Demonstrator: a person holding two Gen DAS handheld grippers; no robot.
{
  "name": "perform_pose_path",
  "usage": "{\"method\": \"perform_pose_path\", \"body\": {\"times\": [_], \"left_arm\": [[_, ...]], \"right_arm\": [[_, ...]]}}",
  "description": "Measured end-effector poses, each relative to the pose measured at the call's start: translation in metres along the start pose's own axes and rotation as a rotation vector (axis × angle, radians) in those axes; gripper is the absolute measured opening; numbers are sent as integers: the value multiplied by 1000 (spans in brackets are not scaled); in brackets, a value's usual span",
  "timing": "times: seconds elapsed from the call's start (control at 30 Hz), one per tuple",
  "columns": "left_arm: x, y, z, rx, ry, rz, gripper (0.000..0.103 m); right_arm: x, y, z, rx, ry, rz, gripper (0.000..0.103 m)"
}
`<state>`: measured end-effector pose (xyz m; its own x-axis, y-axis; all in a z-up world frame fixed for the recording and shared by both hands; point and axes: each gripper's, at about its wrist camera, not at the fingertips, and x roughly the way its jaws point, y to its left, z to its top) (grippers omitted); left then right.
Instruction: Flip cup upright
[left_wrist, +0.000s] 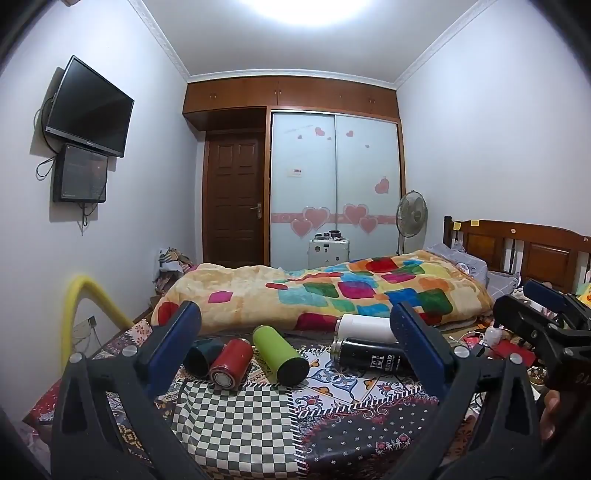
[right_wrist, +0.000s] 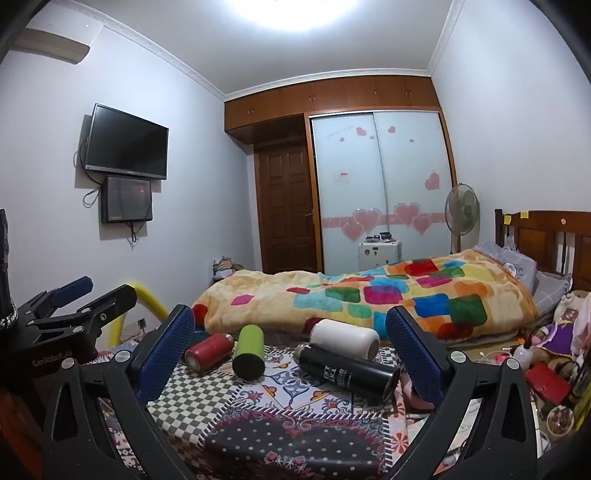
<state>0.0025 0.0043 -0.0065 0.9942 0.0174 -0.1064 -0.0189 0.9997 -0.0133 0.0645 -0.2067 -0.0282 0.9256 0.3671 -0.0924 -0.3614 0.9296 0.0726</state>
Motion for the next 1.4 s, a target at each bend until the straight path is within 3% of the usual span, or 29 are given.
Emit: {"method": "perform_pose_path", "body": {"times": [1.4], "left_arm": [[-4,3,3,4,-22,9,103]], "right_arm": [[2,9,3,5,-4,7,103]]}}
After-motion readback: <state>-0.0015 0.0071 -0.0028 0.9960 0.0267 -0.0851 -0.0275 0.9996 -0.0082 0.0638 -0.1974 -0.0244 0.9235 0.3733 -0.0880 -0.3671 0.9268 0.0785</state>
